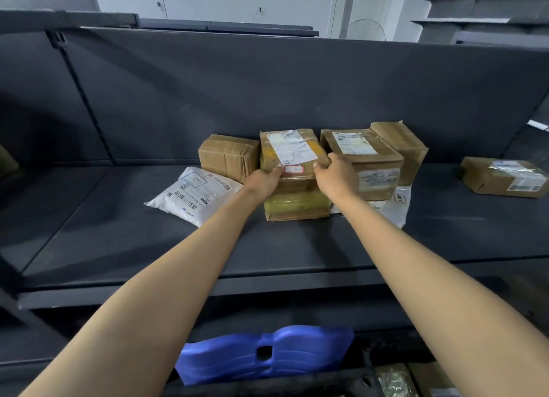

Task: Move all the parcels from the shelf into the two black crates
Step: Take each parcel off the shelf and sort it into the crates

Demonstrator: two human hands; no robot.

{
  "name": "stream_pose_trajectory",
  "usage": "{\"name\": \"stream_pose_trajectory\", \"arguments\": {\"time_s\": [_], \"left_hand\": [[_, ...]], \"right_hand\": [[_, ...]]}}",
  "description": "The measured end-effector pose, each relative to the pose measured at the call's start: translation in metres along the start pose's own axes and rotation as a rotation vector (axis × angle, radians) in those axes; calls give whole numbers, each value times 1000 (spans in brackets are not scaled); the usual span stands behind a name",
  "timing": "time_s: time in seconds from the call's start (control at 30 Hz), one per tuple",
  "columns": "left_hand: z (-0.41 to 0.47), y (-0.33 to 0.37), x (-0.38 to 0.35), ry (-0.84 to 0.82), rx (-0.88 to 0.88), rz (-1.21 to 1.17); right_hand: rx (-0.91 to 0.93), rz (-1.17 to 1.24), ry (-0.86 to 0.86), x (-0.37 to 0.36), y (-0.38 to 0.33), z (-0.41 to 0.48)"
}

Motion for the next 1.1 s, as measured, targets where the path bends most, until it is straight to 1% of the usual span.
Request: {"name": "stream_pose_trajectory", "arguments": {"time_s": [0.2,0.37,0.53,0.7,0.8,0.97,1.1], "left_hand": [[-34,-7,4,69,-92,-86],[-74,-12,6,77,-141,-185],[-116,-25,7,56,-181,-257],[-180,-33,17,109,-307,-275],[-225,-43,22,113,-374,-304],[-286,-72,23,92,-352,-270],[-328,-89,22,121,-345,-287]], "right_hand": [[3,235,-26,7,9,-21],[10,372,-61,16,22,-50],[43,546,-81,28,22,-95],[36,690,-173,35,19,-153],[8,770,-210,39,20,-191],[39,835,-206,40,23,-255],[61,886,-240,41,27,-299]]}}
Point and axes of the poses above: each hand's wrist, its own z-axis towards the middle knuckle, its own x-axis out of the back of the hand, y = z × x, the point moved 5 cm from there along z, towards the middle knuckle, and after that the axes turned 3 degrees about z, right-handed, at the moved point
